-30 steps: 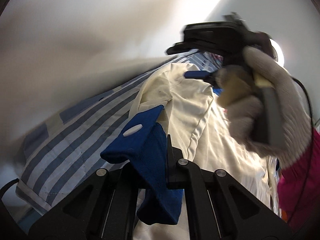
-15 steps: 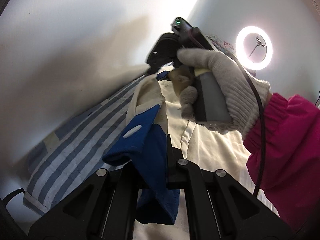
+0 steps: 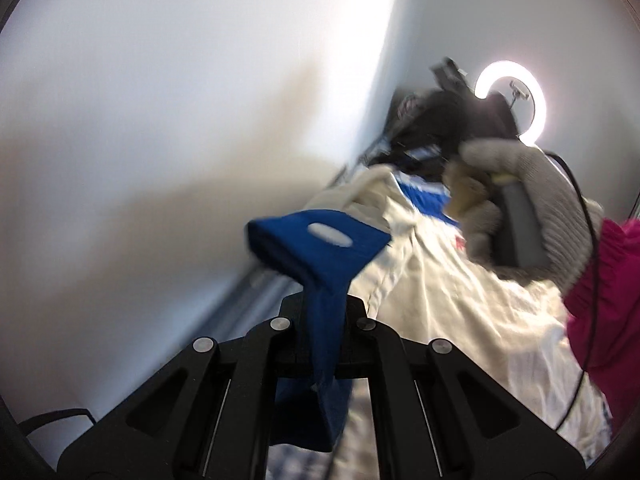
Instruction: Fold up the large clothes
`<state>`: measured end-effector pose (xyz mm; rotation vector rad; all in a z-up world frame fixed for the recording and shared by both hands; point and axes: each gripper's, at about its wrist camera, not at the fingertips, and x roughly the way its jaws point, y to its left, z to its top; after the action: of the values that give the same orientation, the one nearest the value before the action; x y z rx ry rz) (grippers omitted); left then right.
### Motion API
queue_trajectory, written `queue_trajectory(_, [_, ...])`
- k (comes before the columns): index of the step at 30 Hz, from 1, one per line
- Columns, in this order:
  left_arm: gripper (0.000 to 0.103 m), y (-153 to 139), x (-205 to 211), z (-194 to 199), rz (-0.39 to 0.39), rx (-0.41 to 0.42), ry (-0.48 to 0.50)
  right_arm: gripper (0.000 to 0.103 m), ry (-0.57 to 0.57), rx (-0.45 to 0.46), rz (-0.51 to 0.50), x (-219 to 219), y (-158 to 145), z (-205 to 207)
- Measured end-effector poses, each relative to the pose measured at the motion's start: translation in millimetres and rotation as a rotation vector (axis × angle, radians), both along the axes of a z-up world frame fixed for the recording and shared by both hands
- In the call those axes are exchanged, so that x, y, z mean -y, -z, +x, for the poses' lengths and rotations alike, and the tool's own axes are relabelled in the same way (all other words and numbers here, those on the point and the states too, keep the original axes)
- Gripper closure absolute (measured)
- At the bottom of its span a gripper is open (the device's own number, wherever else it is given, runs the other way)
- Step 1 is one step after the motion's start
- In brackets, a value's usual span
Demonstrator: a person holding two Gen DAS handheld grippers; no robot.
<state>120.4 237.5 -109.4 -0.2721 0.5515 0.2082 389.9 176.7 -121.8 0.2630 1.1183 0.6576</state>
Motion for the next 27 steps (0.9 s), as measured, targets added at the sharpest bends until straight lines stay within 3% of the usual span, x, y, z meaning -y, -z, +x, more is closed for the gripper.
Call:
queue_trajectory(3, [0.102,-24.0,-1.0,-8.1,0.065,0.044,-0.004,0.103,0.030,0.016,0.092,25.0,-23.7,-7.0])
queue_trajectory(7, [0.102,-38.4,15.1,-22.7,0.165,0.070,0.052,0.103,0.044,0.038,0.136,51.2,-36.1,-30.3])
queue_trajectory(9, [0.102,-33.9,33.8,-33.3,0.231,0.058,0.106,0.103,0.059,0.038,0.149,67.8,-35.5,-42.3])
queue_trajectory(14, [0.102,-5.2,79.7,-58.8,0.278,-0.019,0.272,0.103,0.100,0.017,0.152,118.7,-13.6,-61.0])
queue_trajectory(17, [0.102,11.7,103.8,-73.3,0.270,-0.068,0.353,0.103,0.129,0.009,0.122,149.6,1.3,-78.9])
queue_trajectory(23, [0.100,29.5,136.0,-85.9,0.156,-0.160,0.489,0.103,0.200,-0.040,0.091,200.7,32.3,-85.2])
queue_trajectory(25, [0.092,30.7,143.0,-89.1,0.143,-0.177,0.515,0.103,0.213,-0.054,0.077,213.5,40.4,-90.6])
queue_trajectory(27, [0.070,30.3,151.6,-89.7,0.114,-0.205,0.550,0.103,0.232,-0.068,0.061,225.9,51.4,-96.5])
